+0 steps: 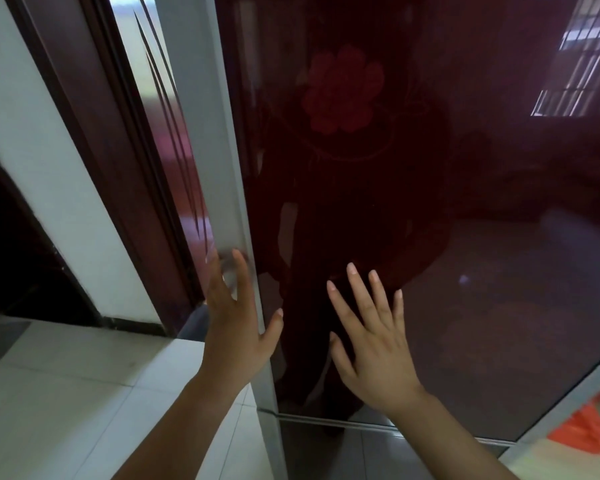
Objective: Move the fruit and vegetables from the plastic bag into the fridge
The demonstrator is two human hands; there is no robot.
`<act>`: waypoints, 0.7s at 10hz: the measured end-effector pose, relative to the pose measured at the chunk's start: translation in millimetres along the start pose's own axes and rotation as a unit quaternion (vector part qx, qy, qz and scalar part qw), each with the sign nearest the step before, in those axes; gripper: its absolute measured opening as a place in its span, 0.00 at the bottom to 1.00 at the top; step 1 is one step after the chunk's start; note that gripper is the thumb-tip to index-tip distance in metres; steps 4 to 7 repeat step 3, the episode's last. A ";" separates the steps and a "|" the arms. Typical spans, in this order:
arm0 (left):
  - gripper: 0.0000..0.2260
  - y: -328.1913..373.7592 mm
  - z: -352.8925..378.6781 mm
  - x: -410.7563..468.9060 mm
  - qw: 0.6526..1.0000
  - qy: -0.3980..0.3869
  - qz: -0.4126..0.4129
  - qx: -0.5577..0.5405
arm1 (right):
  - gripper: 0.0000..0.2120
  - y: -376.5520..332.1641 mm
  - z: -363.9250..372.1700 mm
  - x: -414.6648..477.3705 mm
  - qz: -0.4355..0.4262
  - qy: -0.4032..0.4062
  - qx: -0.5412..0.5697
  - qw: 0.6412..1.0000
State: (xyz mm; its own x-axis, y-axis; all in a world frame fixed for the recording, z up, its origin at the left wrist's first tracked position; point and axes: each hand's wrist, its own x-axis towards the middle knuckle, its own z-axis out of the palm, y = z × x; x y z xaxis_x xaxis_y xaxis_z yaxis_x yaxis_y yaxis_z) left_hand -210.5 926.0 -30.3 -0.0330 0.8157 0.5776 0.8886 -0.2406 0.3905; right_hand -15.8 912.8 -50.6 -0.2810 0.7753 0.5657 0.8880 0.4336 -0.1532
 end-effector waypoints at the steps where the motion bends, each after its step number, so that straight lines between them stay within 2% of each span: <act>1: 0.44 -4.0 -3.7 0.4 1.000 -0.008 0.006 0.013 | 0.32 -0.3 -1.3 -0.8 -0.003 -0.002 0.004 1.000; 3: 0.41 1.0 -18.5 -10.1 1.000 -0.004 0.010 0.003 | 0.29 -7.7 -15.2 -7.0 -0.001 0.032 0.064 0.997; 7: 0.41 1.0 -18.5 -10.1 1.000 -0.004 0.010 0.003 | 0.29 -7.7 -15.2 -7.0 -0.001 0.032 0.064 0.997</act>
